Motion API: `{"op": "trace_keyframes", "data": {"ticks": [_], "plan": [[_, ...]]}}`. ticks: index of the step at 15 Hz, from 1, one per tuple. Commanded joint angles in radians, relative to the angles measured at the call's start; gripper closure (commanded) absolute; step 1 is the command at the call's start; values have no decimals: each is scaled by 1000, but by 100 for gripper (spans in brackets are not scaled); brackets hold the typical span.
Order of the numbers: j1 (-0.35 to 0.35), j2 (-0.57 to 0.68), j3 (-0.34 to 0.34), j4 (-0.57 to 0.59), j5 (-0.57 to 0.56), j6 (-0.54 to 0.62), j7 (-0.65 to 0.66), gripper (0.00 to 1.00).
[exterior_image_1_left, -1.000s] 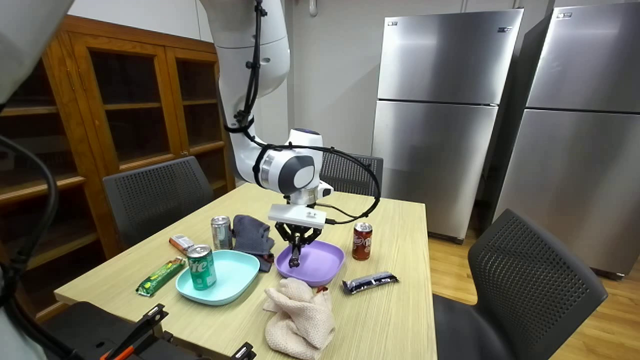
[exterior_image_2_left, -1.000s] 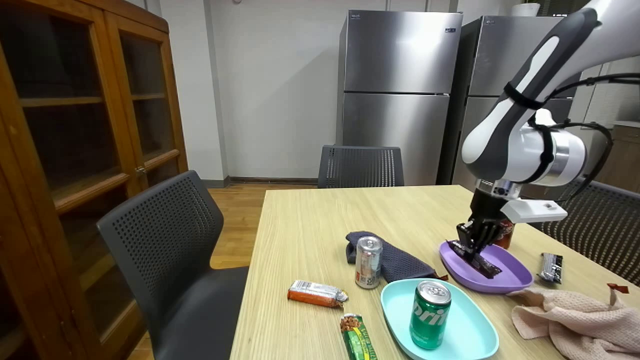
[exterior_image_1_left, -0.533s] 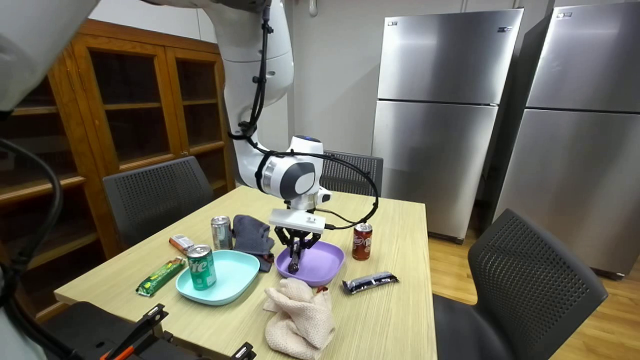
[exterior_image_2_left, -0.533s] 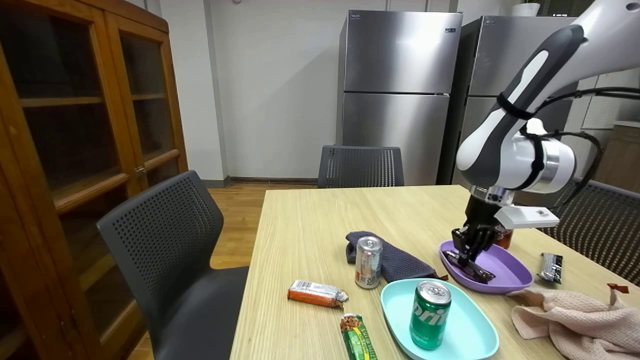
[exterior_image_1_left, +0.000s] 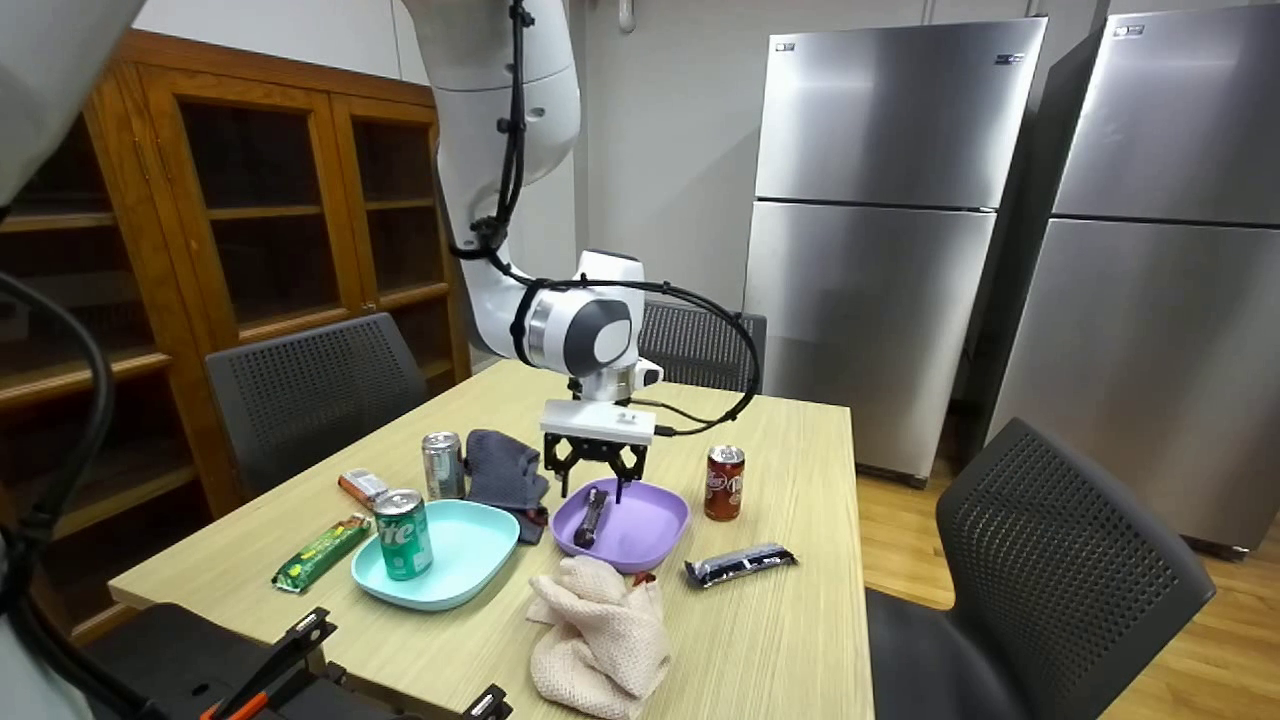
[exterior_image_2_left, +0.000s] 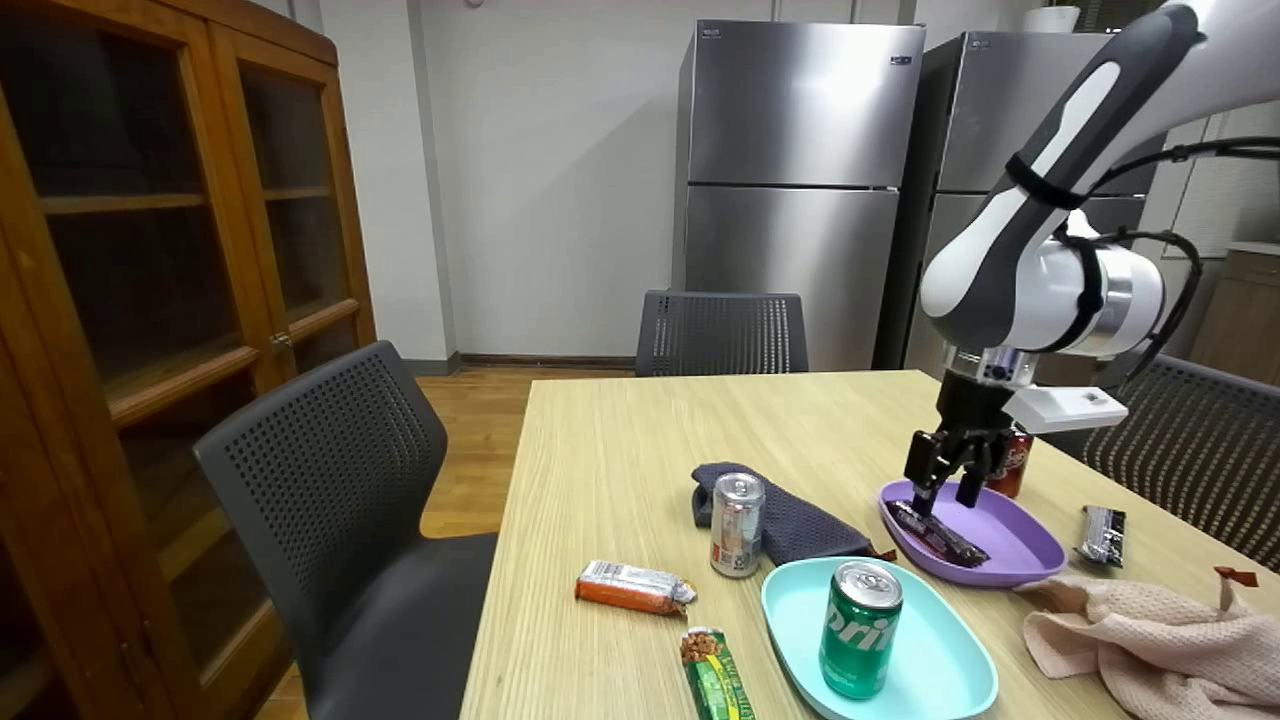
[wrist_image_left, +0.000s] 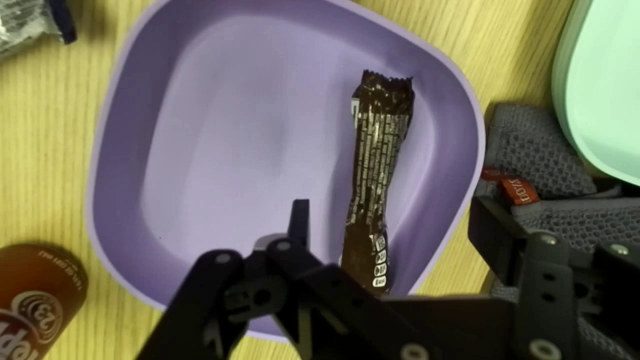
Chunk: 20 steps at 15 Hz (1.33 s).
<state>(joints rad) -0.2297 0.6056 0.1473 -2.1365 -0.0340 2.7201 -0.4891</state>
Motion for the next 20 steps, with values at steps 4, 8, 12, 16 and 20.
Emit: {"op": "trace_keyframes", "data": {"ticks": [4,8,12,16,20], "plan": [[-30,-137,-26,-86,7,-38,-19,0],[-62,-157,-66,-90,40,-28,8,0],[-114,-152,-95,-77,94,-23,12,0],[-155,-135,-126,-60,145,-16,32,0],[-162,-98,-170,-27,181,-3,93,0]]}}
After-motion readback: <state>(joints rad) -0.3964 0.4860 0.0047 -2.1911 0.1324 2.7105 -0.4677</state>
